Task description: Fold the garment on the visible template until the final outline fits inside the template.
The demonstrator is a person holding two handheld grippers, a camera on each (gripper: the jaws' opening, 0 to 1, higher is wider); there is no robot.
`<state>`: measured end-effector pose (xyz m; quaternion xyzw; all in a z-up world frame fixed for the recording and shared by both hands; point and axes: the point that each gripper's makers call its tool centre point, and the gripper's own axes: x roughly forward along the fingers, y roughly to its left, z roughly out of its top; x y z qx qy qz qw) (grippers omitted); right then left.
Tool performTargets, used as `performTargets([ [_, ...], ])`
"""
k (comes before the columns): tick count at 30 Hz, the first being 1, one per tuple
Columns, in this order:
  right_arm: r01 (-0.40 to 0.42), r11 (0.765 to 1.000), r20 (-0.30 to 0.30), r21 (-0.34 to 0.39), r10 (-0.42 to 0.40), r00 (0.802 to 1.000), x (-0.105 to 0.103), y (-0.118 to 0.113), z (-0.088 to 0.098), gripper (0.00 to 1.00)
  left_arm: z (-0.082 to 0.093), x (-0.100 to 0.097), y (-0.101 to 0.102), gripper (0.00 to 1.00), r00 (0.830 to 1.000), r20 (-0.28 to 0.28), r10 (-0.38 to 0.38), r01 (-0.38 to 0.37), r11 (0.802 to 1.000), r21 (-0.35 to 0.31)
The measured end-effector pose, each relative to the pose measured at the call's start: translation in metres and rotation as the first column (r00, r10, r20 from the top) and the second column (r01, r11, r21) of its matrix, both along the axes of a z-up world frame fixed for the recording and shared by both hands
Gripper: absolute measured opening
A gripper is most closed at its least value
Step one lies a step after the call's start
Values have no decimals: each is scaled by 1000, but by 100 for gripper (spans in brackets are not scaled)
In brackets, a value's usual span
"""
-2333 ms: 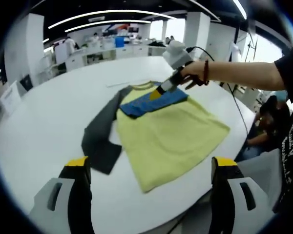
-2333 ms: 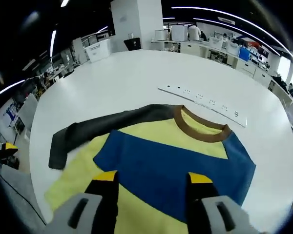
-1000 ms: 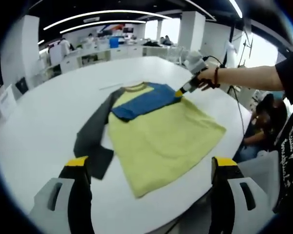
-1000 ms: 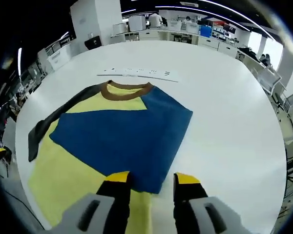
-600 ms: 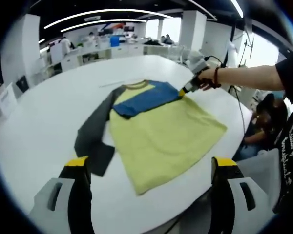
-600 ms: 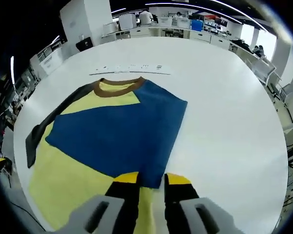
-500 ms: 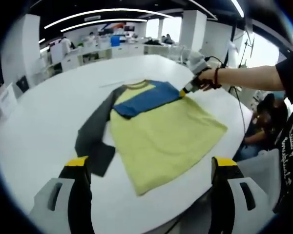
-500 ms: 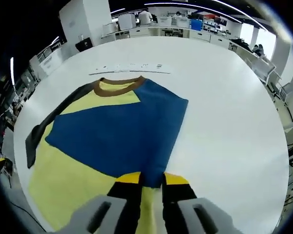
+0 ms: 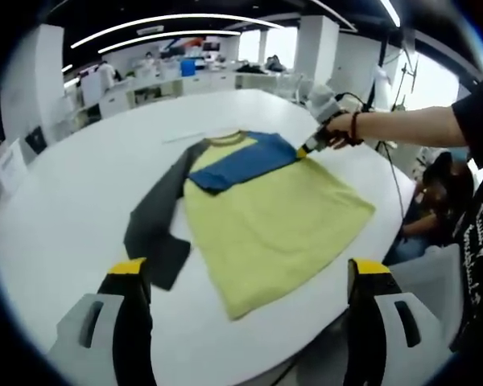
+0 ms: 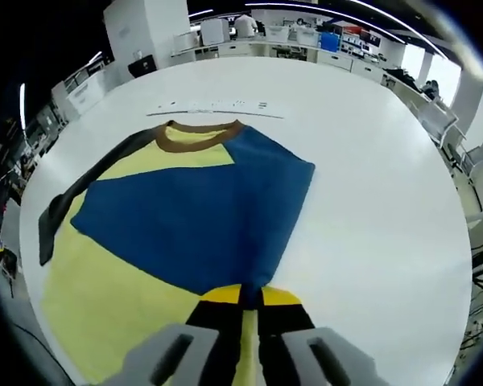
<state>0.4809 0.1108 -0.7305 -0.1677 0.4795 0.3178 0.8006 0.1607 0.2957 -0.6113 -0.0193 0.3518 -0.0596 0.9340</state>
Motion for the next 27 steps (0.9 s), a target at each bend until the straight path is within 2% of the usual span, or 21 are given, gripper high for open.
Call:
performTargets([
  [12,-29,998,0,-47,29,1000,15,-37,0,1,-1,8,-4,95,1000,1,-27,27,1000,4],
  [17,-36,998,2,-59,36,999,15,-49,2,1,-4,13,-2,91,1000,0,-24,24,1000,7],
  [27,-54,996,18,-75,55,998,19,-65,4,1,-11,32,7,75,999,30,13,-13,1000,13],
])
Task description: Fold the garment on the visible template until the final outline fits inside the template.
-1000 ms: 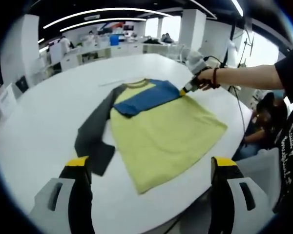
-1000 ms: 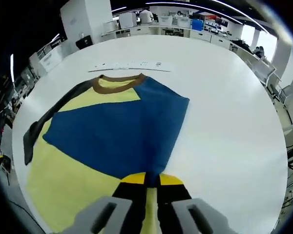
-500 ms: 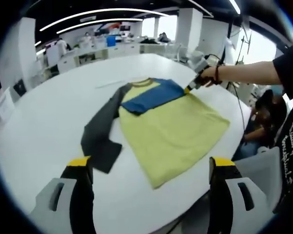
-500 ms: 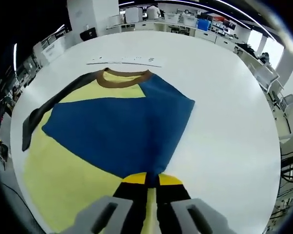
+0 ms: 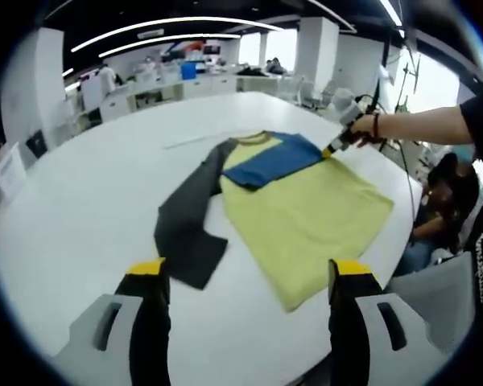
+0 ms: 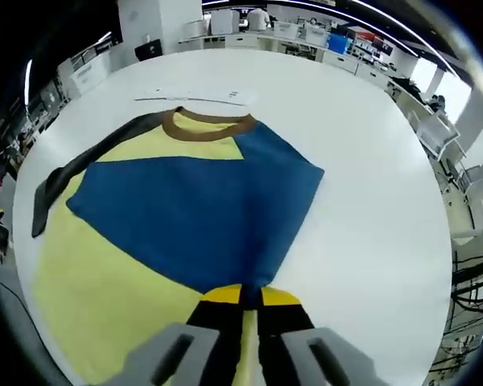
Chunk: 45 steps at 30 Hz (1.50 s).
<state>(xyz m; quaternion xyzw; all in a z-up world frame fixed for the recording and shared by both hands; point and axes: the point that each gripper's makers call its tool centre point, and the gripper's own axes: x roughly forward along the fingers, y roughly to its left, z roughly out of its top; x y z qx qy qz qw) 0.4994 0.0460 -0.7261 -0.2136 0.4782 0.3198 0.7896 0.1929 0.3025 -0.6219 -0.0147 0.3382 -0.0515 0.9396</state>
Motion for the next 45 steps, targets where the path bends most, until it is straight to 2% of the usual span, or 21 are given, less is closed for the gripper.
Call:
performTargets([
  [5,24,1000,-3,13,-24,1000,4,-5,0,1,-5,8,0,68,1000,6,-12,11,999,30],
  [9,39,998,3,38,-40,999,5,-5,1,4,-13,15,5,63,1000,4,5,-6,1000,23],
  [11,53,997,16,48,-54,998,6,-7,2,14,-16,18,6,61,1000,1,13,-13,1000,26],
  [13,72,993,21,96,-74,997,8,-3,3,30,-19,21,9,61,1000,3,23,-23,999,31],
  [15,82,991,11,104,-83,996,6,-3,3,36,-21,22,8,60,1000,-4,19,-19,999,32],
  [18,72,988,52,134,-80,995,9,1,11,46,-23,23,9,59,1000,-8,17,-17,999,34],
  [20,54,987,63,151,-64,996,8,4,19,49,-23,26,11,59,1000,-4,25,-25,999,31],
  [25,-19,984,102,178,0,995,3,12,33,67,-25,31,14,55,999,-9,38,-38,999,25],
  [29,-63,987,142,149,42,989,1,9,41,79,-23,38,17,52,998,24,59,-59,998,8],
  [36,-119,976,176,180,87,981,-13,7,58,94,-36,48,18,46,999,22,47,-48,999,26],
  [38,-142,973,193,183,106,975,-18,5,62,99,-42,49,18,44,999,4,52,-52,998,33],
  [45,-175,958,190,229,133,973,-36,2,74,99,-55,56,21,40,998,-17,53,-53,998,45],
])
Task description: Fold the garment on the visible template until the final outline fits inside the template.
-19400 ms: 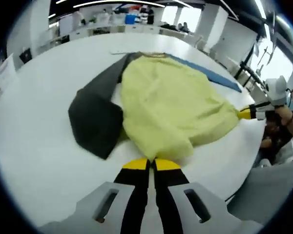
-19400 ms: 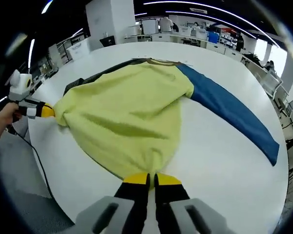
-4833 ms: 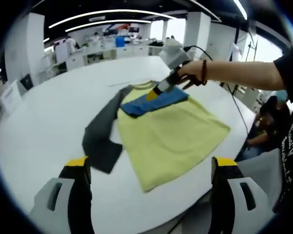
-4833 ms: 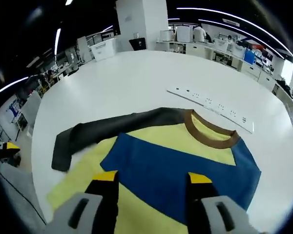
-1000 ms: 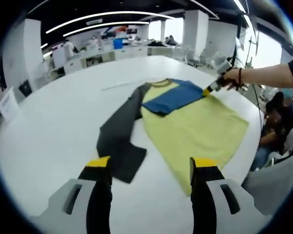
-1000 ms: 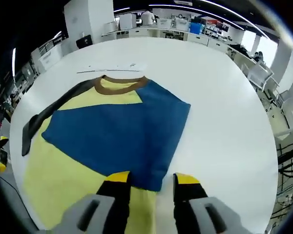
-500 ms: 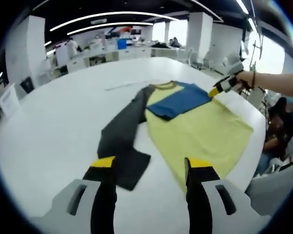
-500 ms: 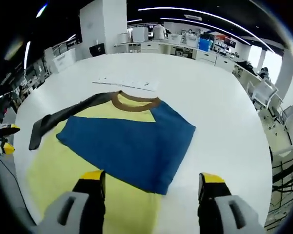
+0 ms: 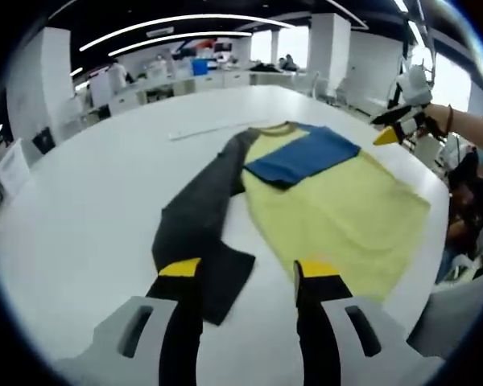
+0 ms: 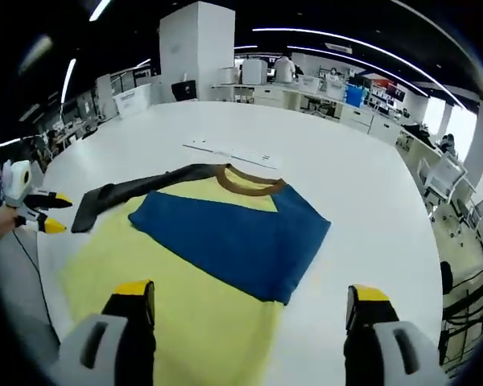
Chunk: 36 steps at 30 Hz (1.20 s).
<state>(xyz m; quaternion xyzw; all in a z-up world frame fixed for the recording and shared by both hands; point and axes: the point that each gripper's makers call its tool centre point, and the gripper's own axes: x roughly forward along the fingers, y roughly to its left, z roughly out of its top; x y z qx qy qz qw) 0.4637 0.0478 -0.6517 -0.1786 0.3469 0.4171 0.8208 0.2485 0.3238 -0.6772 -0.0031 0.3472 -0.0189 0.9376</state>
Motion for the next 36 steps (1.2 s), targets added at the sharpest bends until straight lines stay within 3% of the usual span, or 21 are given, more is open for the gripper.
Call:
performTargets([
  [5,-28,1000,38,-6,28,999,-11,-6,8,99,-10,6,1,36,1000,-7,10,-10,1000,-5],
  [9,-33,999,52,20,32,998,-19,-10,15,99,-15,15,2,32,999,23,32,-32,999,-22],
  [16,-49,998,70,26,47,996,-33,-16,21,99,-30,21,0,28,999,21,31,-31,1000,4],
  [24,-38,999,79,23,36,996,-41,-25,22,98,-42,19,3,22,999,15,41,-41,999,26],
  [36,-56,998,71,12,55,996,-57,-26,13,96,-48,24,1,13,999,35,26,-27,999,38],
])
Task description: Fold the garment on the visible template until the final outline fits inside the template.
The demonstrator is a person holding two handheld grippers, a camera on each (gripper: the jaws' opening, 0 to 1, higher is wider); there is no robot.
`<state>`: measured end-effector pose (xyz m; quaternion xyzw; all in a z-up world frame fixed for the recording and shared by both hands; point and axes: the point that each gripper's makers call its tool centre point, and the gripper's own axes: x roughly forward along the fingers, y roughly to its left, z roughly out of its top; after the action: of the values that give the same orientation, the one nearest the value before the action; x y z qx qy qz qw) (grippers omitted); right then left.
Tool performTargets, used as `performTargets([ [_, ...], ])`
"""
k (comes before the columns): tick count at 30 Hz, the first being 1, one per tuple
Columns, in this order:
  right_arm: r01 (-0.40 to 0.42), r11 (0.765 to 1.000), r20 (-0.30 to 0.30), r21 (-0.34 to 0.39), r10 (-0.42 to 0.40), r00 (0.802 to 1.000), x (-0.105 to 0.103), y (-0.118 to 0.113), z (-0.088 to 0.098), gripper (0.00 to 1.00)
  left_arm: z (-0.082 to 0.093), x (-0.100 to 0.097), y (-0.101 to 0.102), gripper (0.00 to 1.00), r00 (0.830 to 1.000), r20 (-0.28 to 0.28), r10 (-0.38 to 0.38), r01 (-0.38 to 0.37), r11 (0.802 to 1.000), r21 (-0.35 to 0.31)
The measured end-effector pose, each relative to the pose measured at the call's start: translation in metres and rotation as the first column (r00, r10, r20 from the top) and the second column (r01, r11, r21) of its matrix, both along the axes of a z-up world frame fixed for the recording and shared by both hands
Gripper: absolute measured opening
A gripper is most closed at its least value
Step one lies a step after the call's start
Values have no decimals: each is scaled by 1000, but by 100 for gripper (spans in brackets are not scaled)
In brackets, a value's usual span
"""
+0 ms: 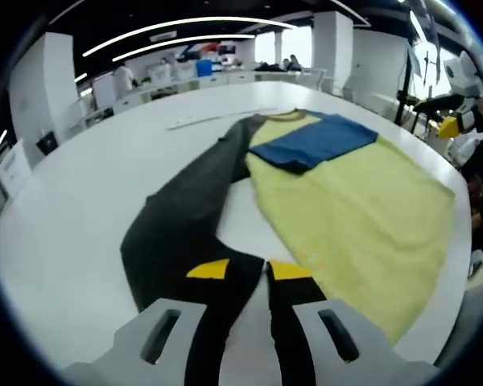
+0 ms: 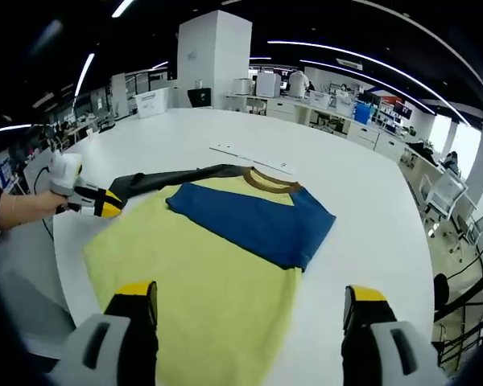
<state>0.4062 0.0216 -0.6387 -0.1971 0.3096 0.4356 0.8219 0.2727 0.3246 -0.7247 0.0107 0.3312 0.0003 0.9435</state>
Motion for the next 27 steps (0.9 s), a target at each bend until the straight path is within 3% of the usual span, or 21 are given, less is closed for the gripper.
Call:
performTargets([
  [6,-26,1000,9,-3,26,1000,-6,4,1,97,-2,1,6,1,999,-1,35,-35,999,-18],
  [10,-33,999,7,1,33,999,-7,4,0,97,0,1,7,0,999,-18,42,-42,997,-58],
  [13,-32,999,1,10,32,999,-9,4,0,98,7,1,10,0,999,-2,33,-33,998,-47],
  [15,-31,999,2,9,31,1000,-10,3,0,98,17,3,13,0,999,19,33,-32,998,-57],
  [19,-20,1000,-4,19,20,1000,-12,0,1,97,41,6,27,0,998,62,8,-8,1000,-4],
  [27,-26,999,-8,34,26,1000,-18,4,5,97,79,4,67,0,990,120,77,-79,997,7],
])
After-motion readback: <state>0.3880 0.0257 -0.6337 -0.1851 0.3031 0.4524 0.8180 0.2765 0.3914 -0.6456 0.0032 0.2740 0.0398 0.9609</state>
